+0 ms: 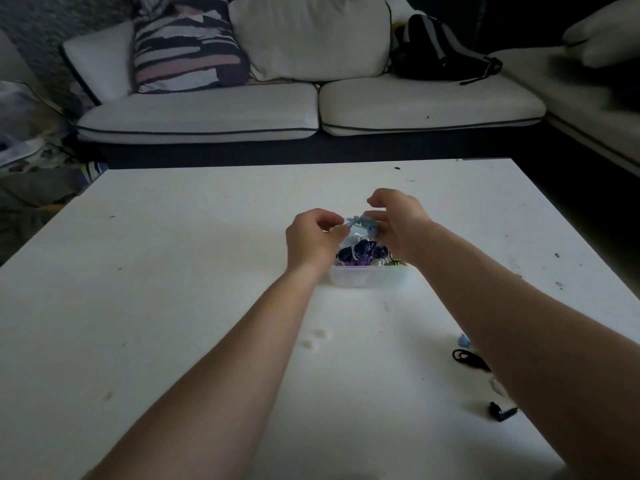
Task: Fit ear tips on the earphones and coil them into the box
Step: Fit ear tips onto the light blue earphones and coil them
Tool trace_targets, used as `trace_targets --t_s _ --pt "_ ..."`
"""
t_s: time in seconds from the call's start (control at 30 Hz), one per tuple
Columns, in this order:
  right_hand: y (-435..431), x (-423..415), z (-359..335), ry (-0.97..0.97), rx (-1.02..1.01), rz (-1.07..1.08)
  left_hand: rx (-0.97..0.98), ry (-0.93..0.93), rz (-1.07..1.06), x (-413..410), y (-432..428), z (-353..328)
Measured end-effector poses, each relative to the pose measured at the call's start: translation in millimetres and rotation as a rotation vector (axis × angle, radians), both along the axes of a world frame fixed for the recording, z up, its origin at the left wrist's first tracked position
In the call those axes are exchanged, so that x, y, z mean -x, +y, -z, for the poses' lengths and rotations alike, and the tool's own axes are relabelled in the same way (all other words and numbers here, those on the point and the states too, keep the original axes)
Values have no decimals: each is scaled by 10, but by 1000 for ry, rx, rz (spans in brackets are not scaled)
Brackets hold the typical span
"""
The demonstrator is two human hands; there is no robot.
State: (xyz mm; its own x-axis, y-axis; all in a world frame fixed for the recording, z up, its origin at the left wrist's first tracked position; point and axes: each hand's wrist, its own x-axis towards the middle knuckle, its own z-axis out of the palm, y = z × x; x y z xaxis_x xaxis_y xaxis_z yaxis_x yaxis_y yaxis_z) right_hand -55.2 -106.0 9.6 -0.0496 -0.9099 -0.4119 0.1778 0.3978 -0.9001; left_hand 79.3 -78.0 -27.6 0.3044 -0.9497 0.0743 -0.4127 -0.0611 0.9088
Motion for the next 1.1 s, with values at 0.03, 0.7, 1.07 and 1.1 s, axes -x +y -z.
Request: trace_targets --t_s 0.03,0.7,1.07,1.1 --pt "-55 -19 17 53 11 -17 -14 -59 38 10 -21 10" --pt "842 912 96 324 103 -94 -88 -130 347 329 801 -12" --pt "1222 1744 505 1285 42 -686 -320 -373 628 1306 1105 417" --pt "1237 1765 532 1302 39 -688 -336 -379 631 1362 1104 437"
